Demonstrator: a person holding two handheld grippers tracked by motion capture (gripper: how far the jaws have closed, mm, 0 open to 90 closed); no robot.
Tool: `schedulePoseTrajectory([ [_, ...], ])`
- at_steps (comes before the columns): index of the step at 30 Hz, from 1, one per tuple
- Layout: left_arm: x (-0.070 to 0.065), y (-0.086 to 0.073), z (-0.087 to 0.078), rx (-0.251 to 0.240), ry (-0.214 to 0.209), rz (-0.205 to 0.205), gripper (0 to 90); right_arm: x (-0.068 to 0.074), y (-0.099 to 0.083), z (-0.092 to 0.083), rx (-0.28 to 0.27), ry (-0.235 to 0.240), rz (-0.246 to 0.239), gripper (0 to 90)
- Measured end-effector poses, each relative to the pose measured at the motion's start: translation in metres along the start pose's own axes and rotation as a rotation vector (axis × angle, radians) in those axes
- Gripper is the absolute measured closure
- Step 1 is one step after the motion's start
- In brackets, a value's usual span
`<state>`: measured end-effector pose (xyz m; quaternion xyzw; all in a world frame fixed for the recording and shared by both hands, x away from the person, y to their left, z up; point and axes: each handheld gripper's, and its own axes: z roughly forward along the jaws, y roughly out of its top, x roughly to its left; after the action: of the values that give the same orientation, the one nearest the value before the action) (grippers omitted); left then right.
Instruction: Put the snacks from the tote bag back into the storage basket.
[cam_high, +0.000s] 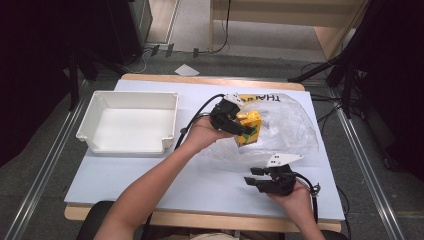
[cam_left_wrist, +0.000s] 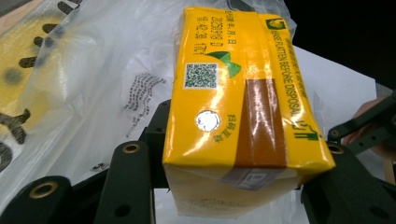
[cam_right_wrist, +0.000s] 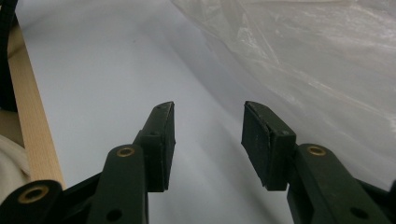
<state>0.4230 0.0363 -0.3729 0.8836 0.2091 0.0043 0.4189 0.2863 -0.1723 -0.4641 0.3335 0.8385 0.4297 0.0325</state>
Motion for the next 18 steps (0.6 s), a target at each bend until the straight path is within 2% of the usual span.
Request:
schedulePoseTrajectory([
  [3, -0.003, -0.001, -0.009, 0.004, 0.019, 0.017, 53.1, 0.001, 0.000, 0.001, 0.004, -0.001, -0.009, 55.7],
  [6, -0.002, -0.003, -0.015, -0.003, 0.005, 0.002, 53.0, 0.000, -0.001, 0.001, 0.015, -0.007, -0.005, 55.7],
  [18, 0.000, -0.015, -0.033, 0.001, 0.027, -0.004, 53.0, -0.003, -0.005, 0.001, 0.035, 0.000, -0.002, 55.6],
])
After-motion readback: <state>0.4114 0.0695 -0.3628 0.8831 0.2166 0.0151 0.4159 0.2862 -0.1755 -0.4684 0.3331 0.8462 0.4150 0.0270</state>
